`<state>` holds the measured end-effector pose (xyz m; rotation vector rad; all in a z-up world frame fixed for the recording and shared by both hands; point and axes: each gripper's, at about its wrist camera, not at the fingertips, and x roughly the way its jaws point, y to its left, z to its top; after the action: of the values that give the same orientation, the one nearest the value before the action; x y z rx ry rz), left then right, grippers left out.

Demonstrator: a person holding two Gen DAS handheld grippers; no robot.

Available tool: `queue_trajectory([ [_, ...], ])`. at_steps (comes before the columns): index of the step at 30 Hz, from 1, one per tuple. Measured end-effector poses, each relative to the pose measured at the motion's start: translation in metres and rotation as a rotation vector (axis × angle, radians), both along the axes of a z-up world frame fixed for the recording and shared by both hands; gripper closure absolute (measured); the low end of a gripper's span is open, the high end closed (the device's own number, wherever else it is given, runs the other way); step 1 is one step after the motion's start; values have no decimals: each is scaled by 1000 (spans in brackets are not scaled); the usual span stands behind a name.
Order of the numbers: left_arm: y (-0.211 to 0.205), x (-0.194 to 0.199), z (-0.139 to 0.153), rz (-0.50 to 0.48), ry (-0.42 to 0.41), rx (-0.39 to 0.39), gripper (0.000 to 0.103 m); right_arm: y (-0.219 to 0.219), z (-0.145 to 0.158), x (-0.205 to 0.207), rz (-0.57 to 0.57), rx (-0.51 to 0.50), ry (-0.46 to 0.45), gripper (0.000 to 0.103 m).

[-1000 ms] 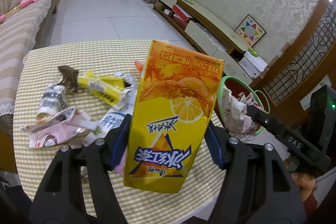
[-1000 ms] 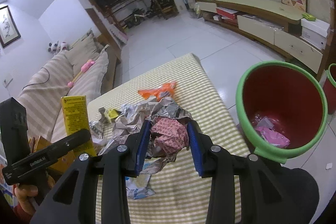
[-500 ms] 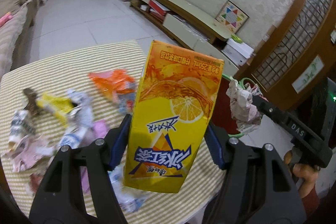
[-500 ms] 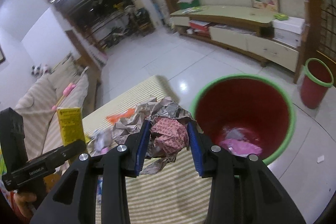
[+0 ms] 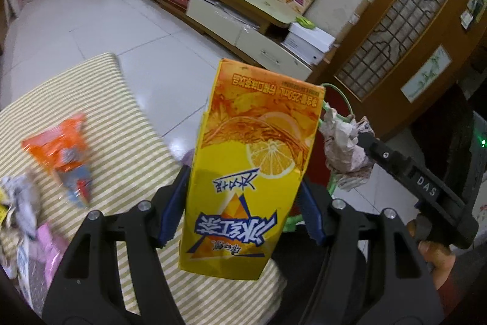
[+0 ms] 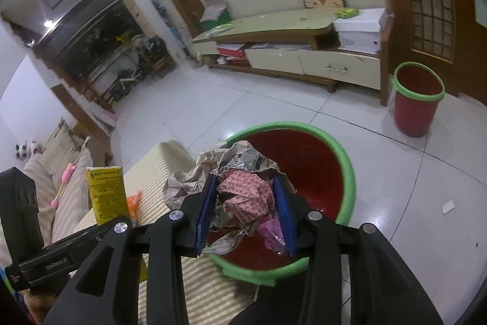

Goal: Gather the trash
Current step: 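Drop the crumpled paper and yellow carton into the bin with both tools, then grasp the crumpled patterned paper with the left tool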

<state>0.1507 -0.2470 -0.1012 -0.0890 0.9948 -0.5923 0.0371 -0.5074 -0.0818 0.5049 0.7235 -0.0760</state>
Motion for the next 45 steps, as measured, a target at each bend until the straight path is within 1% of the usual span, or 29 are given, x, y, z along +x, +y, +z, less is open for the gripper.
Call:
queue_trajectory([
  [5, -26, 12, 2, -41, -9, 5, 39, -7, -4, 4, -20, -4, 7, 65],
  [6, -29, 13, 2, -50, -9, 0, 39, -8, -4, 5, -26, -12, 6, 60],
  [7, -35, 15, 2, -72, -4, -3, 39, -8, -3, 5, -35, -17, 4, 50],
  [8, -38, 15, 1, -85, 1, 2, 37, -8, -3, 5, -48, -21, 1, 44],
  [9, -41, 15, 1, -98, 7, 10, 30, -8, -3, 5, -56, -19, -3, 39],
  [10, -43, 14, 1, -97, -5, 21, 23, -9, -2, 5, -65, -16, -6, 39],
  [12, -41, 13, 3, -86, -25, 19, 20, -9, 0, 3, -79, -23, -9, 39],
  [13, -39, 13, 3, -83, -22, 13, 18, -11, 0, 4, -84, -28, -9, 39],
  [15, -33, 12, 3, -71, -15, 2, 16, -9, 3, 2, -85, -38, -10, 38],
  [18, -22, 9, 6, -44, -26, -3, 16, -6, 7, 0, -75, -45, -13, 36],
  [21, -2, 2, 12, 1, -25, -26, 16, 5, 10, -2, -54, -45, -12, 34],
  [23, 19, -8, 16, 49, -32, -30, 16, 9, 12, -1, -39, -37, -13, 33],
  [25, 42, -21, 19, 108, -40, -29, 16, 22, 14, -2, -12, -30, -13, 32],
  [27, 64, -34, 18, 161, -30, -39, 16, 38, 14, -1, 29, -36, -5, 30],
  [28, 80, -45, 16, 197, -24, -32, 16, 45, 13, -1, 46, -40, 1, 30],
  [34, 143, -79, 11, 313, -24, 59, 16, 102, 4, 2, 174, -33, 42, 30],
  [38, 185, -96, 7, 390, -28, 103, 16, 139, 1, -1, 273, -58, 62, 29],
  [40, 210, -105, 3, 447, -13, 104, 16, 156, -1, -3, 318, -63, 73, 29],
  [42, 236, -116, -6, 531, 13, 107, 16, 172, -4, -5, 359, -73, 86, 28],
  [44, 264, -124, -18, 622, 56, 111, 16, 183, -9, -8, 385, -75, 99, 28],
  [45, 274, -128, -24, 642, 70, 119, 16, 186, -10, -8, 393, -73, 104, 28],
])
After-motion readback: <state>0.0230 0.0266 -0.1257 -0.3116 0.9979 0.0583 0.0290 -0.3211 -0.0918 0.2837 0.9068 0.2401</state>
